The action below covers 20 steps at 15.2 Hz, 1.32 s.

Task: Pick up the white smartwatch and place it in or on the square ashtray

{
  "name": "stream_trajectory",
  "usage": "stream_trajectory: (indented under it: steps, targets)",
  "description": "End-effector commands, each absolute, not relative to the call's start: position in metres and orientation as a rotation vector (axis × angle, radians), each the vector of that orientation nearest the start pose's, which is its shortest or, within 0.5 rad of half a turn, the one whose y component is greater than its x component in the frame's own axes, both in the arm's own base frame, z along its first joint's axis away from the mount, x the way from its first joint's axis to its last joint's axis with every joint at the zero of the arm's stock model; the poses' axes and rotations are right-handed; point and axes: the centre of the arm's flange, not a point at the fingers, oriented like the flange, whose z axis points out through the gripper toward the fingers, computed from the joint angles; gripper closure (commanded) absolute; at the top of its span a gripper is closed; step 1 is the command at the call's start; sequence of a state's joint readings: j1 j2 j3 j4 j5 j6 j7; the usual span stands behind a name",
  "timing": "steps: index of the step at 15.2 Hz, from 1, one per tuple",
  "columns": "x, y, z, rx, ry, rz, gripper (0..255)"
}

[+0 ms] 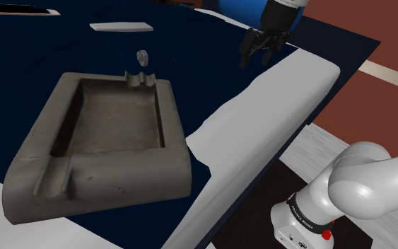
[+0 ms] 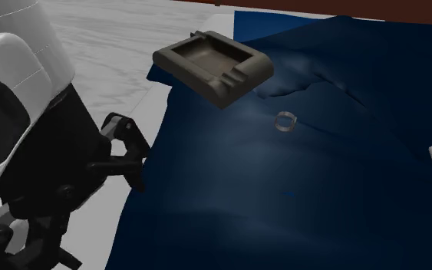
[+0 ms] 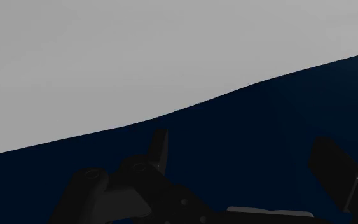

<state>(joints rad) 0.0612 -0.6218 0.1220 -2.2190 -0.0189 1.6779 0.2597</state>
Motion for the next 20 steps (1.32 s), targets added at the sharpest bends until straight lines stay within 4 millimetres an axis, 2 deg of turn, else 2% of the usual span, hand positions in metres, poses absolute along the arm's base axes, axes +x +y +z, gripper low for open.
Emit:
stream_trajectory:
  steps: [1,20]
  targets:
    - [0.372,0.098,0.609,-3.198,0.157,-0.147,0]
    - [0.495,0.308,0.628,-3.135,0.186,-0.106,0]
